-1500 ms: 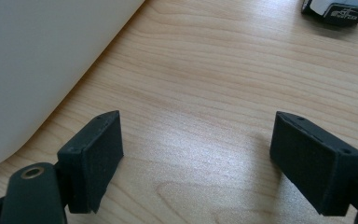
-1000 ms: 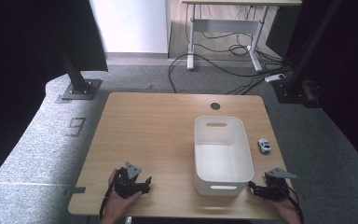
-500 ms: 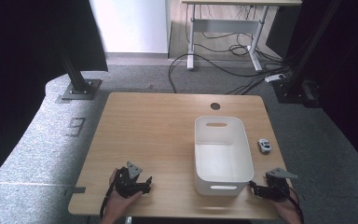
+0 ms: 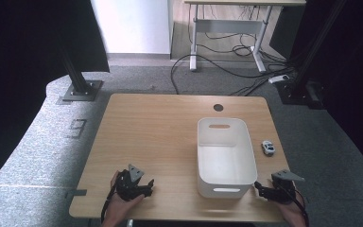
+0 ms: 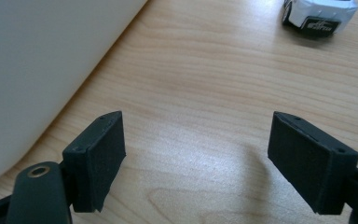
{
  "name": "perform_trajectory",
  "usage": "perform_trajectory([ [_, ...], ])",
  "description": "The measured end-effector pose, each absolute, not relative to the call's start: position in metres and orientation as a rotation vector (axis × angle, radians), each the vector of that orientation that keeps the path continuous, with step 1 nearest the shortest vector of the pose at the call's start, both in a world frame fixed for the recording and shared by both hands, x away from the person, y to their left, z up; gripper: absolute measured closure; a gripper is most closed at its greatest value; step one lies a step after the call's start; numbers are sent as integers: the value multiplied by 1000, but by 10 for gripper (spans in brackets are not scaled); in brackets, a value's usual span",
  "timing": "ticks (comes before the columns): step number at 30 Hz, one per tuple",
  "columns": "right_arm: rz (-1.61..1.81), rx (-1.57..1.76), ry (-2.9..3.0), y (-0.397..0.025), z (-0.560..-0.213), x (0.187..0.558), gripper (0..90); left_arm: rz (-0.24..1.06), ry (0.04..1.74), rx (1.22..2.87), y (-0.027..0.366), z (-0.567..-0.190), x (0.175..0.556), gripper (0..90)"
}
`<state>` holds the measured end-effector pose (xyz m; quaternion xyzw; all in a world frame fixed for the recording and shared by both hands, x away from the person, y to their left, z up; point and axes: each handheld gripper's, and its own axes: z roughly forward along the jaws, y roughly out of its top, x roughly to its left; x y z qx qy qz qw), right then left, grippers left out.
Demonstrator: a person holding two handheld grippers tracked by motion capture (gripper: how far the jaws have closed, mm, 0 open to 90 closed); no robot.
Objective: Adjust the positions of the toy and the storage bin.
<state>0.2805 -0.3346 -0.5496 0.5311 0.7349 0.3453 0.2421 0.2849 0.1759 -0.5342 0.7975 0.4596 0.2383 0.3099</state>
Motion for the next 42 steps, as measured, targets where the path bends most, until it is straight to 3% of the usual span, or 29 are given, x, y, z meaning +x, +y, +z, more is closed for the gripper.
perform_trajectory([
  [15,1145,1429,1856,-337,-490,267,187,619,1247,2089,180,-535,285,149],
  [42,1230,1364,1805,-330,-444,267,183,617,1259,2097,180,-537,284,149],
])
